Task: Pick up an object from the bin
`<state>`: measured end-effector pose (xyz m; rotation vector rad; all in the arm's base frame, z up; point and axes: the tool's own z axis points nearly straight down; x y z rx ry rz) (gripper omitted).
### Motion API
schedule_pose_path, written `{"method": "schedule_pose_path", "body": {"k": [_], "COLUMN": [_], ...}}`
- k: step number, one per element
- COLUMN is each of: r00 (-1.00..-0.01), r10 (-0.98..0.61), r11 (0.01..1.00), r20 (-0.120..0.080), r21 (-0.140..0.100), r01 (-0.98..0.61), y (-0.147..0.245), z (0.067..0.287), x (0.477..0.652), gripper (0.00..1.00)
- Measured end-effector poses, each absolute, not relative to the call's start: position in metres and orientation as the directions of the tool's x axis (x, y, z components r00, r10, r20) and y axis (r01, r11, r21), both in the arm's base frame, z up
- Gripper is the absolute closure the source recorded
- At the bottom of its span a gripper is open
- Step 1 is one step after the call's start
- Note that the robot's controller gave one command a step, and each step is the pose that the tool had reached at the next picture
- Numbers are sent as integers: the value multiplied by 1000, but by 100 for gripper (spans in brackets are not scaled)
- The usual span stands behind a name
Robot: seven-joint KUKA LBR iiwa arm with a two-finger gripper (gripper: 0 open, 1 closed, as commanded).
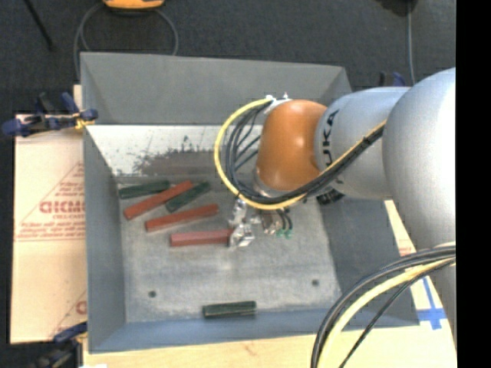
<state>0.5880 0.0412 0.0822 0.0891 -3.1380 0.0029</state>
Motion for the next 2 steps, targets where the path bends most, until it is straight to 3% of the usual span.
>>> {"method": "schedule_pose_path", "body": {"k": [1,2], "r00": [-998,-1000], "r10": [-57,-26], "r11": [998,1000], "r20": [2,-4], "r21": [-2,1], "r01": [-57,-26], "y": [41,40], "z": [82,211], "x": [588,584], "gripper": [100,100]}}
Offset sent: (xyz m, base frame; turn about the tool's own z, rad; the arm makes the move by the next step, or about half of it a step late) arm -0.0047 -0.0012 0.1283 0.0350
